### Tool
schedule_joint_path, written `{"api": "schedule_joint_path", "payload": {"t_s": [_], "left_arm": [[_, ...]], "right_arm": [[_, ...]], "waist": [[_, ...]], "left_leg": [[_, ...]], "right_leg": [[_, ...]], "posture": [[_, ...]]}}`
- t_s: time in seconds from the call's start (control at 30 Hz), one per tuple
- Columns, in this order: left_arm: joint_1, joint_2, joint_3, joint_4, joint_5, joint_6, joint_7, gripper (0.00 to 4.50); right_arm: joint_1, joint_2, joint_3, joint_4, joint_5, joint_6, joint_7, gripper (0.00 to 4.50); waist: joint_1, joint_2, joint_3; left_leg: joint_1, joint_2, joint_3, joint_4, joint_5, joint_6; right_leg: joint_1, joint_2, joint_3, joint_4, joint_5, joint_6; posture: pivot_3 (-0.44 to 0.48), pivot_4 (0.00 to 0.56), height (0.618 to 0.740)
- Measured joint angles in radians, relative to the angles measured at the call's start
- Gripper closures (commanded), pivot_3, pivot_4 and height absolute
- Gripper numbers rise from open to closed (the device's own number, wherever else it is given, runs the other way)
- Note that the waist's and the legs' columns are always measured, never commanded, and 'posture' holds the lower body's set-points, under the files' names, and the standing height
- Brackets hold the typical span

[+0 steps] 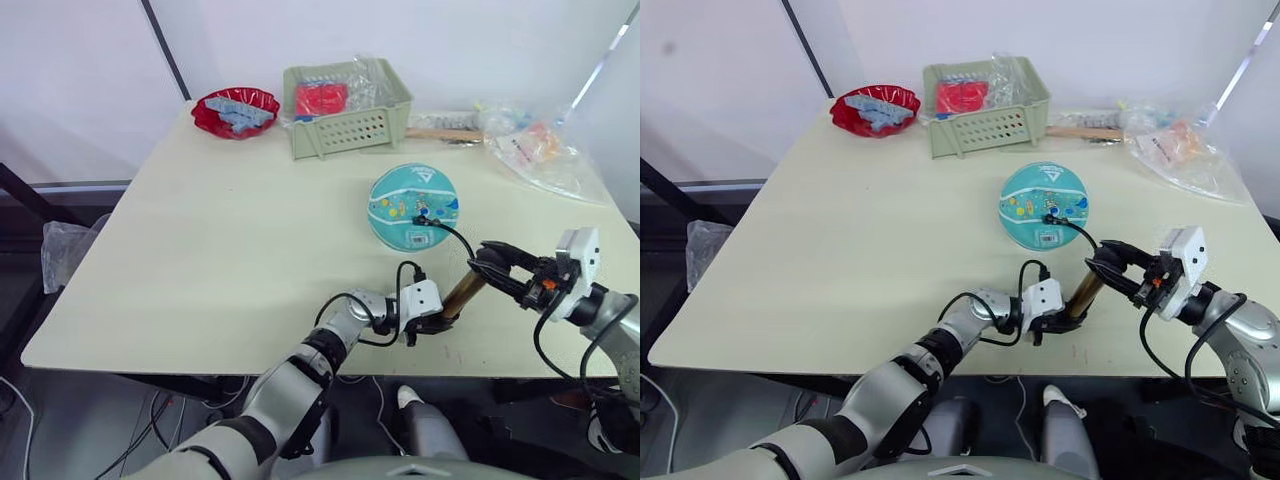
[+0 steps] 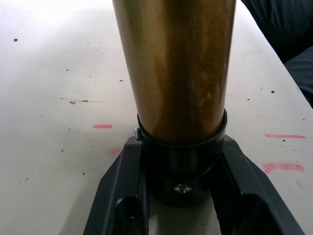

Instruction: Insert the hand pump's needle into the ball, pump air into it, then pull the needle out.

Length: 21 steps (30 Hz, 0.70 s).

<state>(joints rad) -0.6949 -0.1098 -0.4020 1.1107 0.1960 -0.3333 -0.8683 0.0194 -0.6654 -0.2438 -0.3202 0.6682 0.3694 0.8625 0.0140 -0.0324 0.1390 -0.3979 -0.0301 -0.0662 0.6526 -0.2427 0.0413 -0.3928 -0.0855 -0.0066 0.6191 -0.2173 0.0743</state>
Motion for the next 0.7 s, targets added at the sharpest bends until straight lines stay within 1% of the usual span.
{"api": "schedule_joint_path", "payload": {"t_s": [0.03, 0.17, 0.43, 0.7], "left_arm": [[-0.002, -0.001, 0.000, 0.000, -0.001, 0.000, -0.002, 3.31], [-0.004, -0.001, 0.000, 0.000, -0.003, -0.001, -0.003, 3.31], [-0.008, -0.001, 0.000, -0.001, -0.003, -0.005, -0.007, 3.31], [-0.008, 0.001, 0.000, -0.001, -0.003, -0.007, -0.007, 3.31]], "right_arm": [[-0.011, -0.014, -0.010, 0.000, 0.013, 0.018, 0.003, 2.82], [-0.047, -0.059, -0.055, -0.015, 0.075, 0.075, 0.004, 2.82], [-0.143, -0.178, -0.202, -0.033, 0.255, 0.214, 0.007, 2.82], [-0.238, -0.241, -0.261, -0.044, 0.356, 0.293, -0.034, 2.82]], "waist": [[0.000, 0.003, 0.002], [0.001, 0.004, 0.004], [0.001, 0.007, 0.009], [0.001, 0.008, 0.011]], "left_leg": [[0.000, 0.000, 0.000, 0.000, 0.000, 0.000], [-0.001, -0.001, 0.000, 0.000, 0.000, 0.000], [-0.001, -0.001, 0.001, 0.000, 0.000, 0.000], [-0.002, -0.001, 0.002, 0.000, 0.000, 0.000]], "right_leg": [[0.000, 0.000, 0.000, 0.000, 0.000, 0.000], [-0.001, 0.000, 0.000, 0.000, 0.002, 0.003], [-0.001, 0.000, 0.001, 0.000, 0.002, 0.003], [-0.002, 0.000, 0.001, 0.000, 0.002, 0.003]], "posture": [[0.000, 0.150, 0.737], [0.000, 0.150, 0.737], [0.000, 0.150, 0.737], [0.000, 0.150, 0.737]]}}
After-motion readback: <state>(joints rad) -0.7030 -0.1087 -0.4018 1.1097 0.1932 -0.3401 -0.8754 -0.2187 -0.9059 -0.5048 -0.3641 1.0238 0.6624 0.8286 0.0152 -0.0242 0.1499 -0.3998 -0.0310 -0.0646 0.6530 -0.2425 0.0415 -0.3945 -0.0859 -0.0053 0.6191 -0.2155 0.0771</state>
